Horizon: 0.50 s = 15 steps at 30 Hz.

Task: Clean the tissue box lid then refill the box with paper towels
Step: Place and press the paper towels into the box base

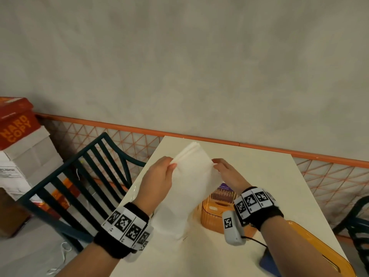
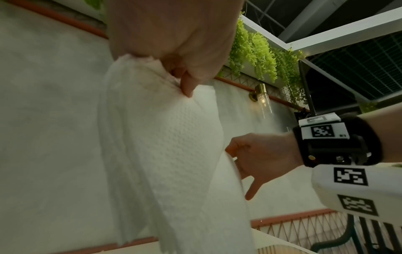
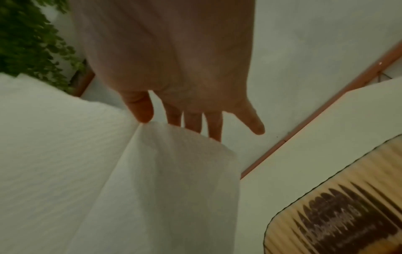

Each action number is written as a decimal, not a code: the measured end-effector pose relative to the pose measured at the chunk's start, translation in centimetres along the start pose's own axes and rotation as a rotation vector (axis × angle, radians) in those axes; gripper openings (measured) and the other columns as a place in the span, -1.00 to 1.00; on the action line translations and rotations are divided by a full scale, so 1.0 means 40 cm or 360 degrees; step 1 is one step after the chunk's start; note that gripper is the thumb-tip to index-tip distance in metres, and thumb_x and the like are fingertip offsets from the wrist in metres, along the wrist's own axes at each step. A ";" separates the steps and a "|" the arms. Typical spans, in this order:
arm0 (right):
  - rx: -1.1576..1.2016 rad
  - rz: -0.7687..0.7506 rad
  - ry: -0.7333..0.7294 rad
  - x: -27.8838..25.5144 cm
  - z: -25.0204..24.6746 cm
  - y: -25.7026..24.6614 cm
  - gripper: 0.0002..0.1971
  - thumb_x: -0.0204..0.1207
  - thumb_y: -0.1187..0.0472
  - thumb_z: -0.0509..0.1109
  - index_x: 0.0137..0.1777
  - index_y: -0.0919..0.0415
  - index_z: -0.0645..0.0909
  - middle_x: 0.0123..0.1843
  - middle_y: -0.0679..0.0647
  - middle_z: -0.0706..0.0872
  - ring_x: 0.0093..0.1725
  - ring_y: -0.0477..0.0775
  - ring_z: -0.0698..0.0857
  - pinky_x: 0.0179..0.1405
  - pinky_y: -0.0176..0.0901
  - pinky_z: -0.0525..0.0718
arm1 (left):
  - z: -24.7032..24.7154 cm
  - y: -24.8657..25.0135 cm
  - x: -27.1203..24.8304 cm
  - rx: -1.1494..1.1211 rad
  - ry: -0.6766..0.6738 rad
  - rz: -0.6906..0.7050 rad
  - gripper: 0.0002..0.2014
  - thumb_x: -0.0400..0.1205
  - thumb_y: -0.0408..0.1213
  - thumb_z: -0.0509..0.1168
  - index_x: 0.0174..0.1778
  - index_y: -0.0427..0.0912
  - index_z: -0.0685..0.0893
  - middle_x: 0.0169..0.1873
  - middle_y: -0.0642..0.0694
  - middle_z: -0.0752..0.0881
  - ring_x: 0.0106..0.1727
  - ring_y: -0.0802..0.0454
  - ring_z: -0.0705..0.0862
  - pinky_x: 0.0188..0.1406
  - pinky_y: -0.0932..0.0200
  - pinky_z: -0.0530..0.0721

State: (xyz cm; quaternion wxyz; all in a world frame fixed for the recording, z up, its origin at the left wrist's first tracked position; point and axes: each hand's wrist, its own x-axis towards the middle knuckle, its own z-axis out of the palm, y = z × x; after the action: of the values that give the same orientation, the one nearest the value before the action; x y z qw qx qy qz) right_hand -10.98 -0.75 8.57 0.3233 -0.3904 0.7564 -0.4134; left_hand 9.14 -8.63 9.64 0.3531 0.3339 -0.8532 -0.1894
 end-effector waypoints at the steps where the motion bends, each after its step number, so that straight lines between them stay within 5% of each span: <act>1: -0.0019 0.0024 -0.0064 -0.003 -0.007 -0.006 -0.63 0.67 0.09 0.05 0.38 0.12 0.50 0.36 0.06 0.54 0.34 0.10 0.48 0.28 -0.10 0.39 | -0.005 -0.004 0.006 0.0008 0.0020 0.0001 -0.75 0.72 -0.28 0.10 0.07 -0.35 0.62 -0.20 -0.13 0.63 -0.19 -0.04 0.57 -0.22 0.14 0.48; 7: 0.0087 0.0182 -0.0253 -0.007 -0.024 -0.004 -0.59 0.60 0.09 0.27 0.44 0.15 0.47 0.34 0.12 0.62 0.24 0.17 0.64 0.31 0.07 0.60 | 0.019 0.000 -0.008 0.0193 0.0156 0.0011 -0.74 0.72 -0.25 0.10 0.09 -0.31 0.64 -0.10 -0.18 0.69 -0.21 -0.14 0.67 -0.32 0.05 0.61; 11: 0.0555 0.0299 -0.0238 -0.026 -0.020 -0.024 -0.68 0.69 0.09 0.13 0.27 0.30 0.50 -0.09 0.22 0.72 -0.22 0.16 0.74 -0.29 -0.08 0.72 | 0.088 0.002 -0.061 0.0336 0.0185 0.0333 -0.80 0.63 -0.21 0.10 -0.01 -0.14 0.62 -0.24 -0.02 0.73 -0.48 0.05 0.70 -0.69 0.26 0.61; 15: 0.0566 0.0430 -0.0285 -0.037 -0.030 -0.063 -0.50 0.60 -0.17 0.19 0.14 0.33 0.49 -0.25 0.23 0.67 -0.41 0.14 0.72 -0.43 -0.08 0.70 | 0.171 -0.004 -0.105 0.0350 0.0227 0.0536 -0.83 0.53 -0.29 0.23 0.03 -0.07 0.51 -0.18 -0.01 0.76 -0.32 0.10 0.74 -0.53 0.25 0.70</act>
State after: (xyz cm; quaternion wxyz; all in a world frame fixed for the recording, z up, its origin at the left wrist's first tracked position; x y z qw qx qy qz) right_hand -10.43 0.10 11.57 0.5049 -0.2578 0.6854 -0.4569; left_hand 6.43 -5.17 2.93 0.4007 0.2355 -0.8854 -0.0094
